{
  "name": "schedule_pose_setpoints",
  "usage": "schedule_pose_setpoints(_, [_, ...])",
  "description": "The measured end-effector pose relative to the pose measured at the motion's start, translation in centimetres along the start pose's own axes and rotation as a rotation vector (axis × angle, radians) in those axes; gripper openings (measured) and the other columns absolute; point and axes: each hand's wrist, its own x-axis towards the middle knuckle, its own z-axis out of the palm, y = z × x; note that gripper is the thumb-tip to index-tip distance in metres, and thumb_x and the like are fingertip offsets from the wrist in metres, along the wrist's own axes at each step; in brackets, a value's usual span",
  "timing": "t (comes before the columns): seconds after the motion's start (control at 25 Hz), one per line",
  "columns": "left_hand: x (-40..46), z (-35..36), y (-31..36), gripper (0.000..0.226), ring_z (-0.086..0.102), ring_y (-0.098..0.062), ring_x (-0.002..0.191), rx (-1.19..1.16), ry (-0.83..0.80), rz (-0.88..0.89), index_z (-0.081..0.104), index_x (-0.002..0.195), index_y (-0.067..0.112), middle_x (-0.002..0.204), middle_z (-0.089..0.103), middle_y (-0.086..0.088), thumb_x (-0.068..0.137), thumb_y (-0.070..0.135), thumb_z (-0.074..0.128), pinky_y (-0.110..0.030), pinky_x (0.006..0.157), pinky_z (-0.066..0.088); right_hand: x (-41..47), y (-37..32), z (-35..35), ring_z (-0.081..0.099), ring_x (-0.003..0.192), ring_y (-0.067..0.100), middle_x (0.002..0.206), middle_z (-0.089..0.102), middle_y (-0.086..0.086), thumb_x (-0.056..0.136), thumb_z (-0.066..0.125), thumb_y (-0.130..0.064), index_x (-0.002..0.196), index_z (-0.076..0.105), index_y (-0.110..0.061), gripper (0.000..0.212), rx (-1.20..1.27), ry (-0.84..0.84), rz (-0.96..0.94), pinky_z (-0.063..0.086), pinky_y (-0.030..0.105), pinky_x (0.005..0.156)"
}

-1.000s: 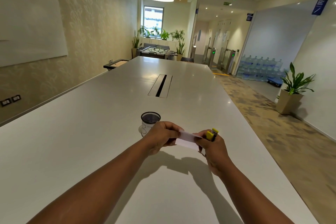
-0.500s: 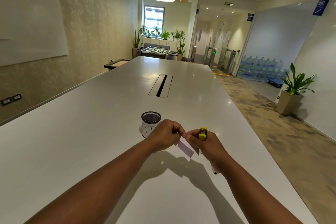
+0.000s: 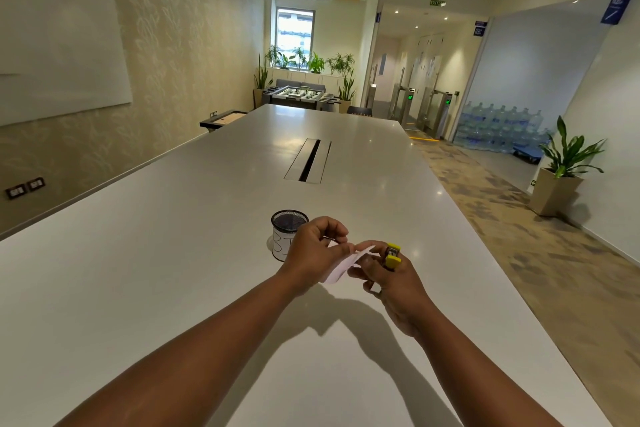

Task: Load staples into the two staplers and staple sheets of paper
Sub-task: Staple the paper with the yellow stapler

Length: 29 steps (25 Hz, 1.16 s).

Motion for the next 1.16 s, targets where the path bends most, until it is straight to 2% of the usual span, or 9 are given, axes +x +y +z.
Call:
schedule_pose_setpoints(0.12, [-0.1,0.2,0.2,0.028,0.063,0.001,0.075,0.014,-0.02,0.036,0.068,0.093,0.027,0.088,0.069,0.002,0.078,0.011,0.085,-0.017,0.073,0.056,0.0,0.0,-0.3,0.074,0.097,0.021,0.105,0.077,0.005,0.092,0.069,-0.03,0.095,0.068,-0.023,0.008,0.026,-0.038,0.07,0.045,0.036,0.077])
schedule_pose_setpoints(0.32, [-0.2,0.4,0.9,0.015,0.075,-0.018,0.088,-0.231,-0.096,-0.106,0.066,0.108,0.018,0.098,0.075,-0.007,0.095,0.011,0.067,-0.031,0.074,0.06,0.7,-0.1,-0.7,0.071,0.076,0.019,0.081,0.075,0.012,0.092,0.071,-0.013,0.081,0.07,-0.013,0.011,-0.227,-0.03,-0.045,0.045,0.034,0.065])
schedule_pose_setpoints(0.44, [-0.1,-0.1,0.9,0.015,0.075,-0.015,0.087,-0.275,-0.216,-0.176,0.069,0.108,0.018,0.102,0.079,-0.004,0.103,0.015,0.056,-0.028,0.071,0.06,0.9,-0.1,-0.8,0.064,0.065,0.015,0.073,0.073,0.011,0.089,0.073,-0.014,0.078,0.071,-0.012,0.011,-0.286,0.054,-0.096,0.046,0.03,0.059])
schedule_pose_setpoints(0.64, [-0.4,-0.4,0.1,0.019,0.074,-0.02,0.1,-0.261,-0.272,-0.11,0.075,0.104,0.02,0.107,0.079,-0.003,0.089,0.008,0.076,-0.034,0.085,0.061,0.7,0.1,-0.5,0.06,0.059,0.01,0.068,0.071,0.009,0.09,0.074,-0.017,0.075,0.07,-0.013,0.017,-0.317,0.135,-0.164,0.045,0.019,0.057])
schedule_pose_setpoints(0.72, [-0.6,-0.3,-0.2,0.026,0.076,-0.021,0.099,-0.257,-0.266,-0.13,0.072,0.106,0.019,0.105,0.079,-0.004,0.084,0.006,0.079,-0.032,0.079,0.062,0.7,0.2,-0.3,0.059,0.061,0.016,0.069,0.07,0.009,0.089,0.077,-0.021,0.073,0.069,-0.012,0.02,-0.362,0.161,-0.189,0.046,0.026,0.059])
schedule_pose_setpoints(0.8, [-0.7,-0.2,-0.6,0.022,0.076,-0.021,0.097,-0.233,-0.255,-0.137,0.07,0.105,0.019,0.104,0.08,-0.003,0.088,0.007,0.077,-0.03,0.077,0.061,0.8,0.4,-0.1,0.06,0.07,0.031,0.073,0.068,0.014,0.088,0.078,-0.026,0.075,0.068,-0.008,0.024,-0.414,0.203,-0.206,0.049,0.04,0.068])
schedule_pose_setpoints(0.88, [-0.8,-0.2,-0.9,0.016,0.076,-0.021,0.097,-0.213,-0.246,-0.125,0.068,0.104,0.018,0.103,0.08,-0.003,0.092,0.009,0.072,-0.029,0.078,0.061,0.8,0.7,0.0,0.061,0.077,0.038,0.076,0.067,0.016,0.086,0.08,-0.027,0.077,0.068,-0.004,0.028,-0.429,0.236,-0.206,0.051,0.043,0.075])
schedule_pose_setpoints(1.08, [-1.1,0.0,-0.8,0.012,0.076,-0.016,0.099,-0.186,-0.235,-0.119,0.068,0.104,0.016,0.1,0.08,0.0,0.093,0.01,0.071,-0.021,0.08,0.058,0.9,0.8,0.1,0.054,0.067,0.011,0.067,0.06,-0.008,0.084,0.082,-0.035,0.075,0.069,-0.008,0.031,-0.427,0.274,-0.172,0.043,0.031,0.074])
schedule_pose_setpoints(1.16, [-1.1,0.2,-0.8,0.012,0.076,-0.015,0.099,-0.199,-0.216,-0.127,0.069,0.103,0.014,0.098,0.081,-0.002,0.092,0.01,0.072,-0.021,0.082,0.057,0.9,0.9,0.3,0.053,0.066,0.01,0.066,0.058,-0.009,0.083,0.081,-0.041,0.074,0.066,-0.009,0.037,-0.431,0.284,-0.179,0.043,0.029,0.072])
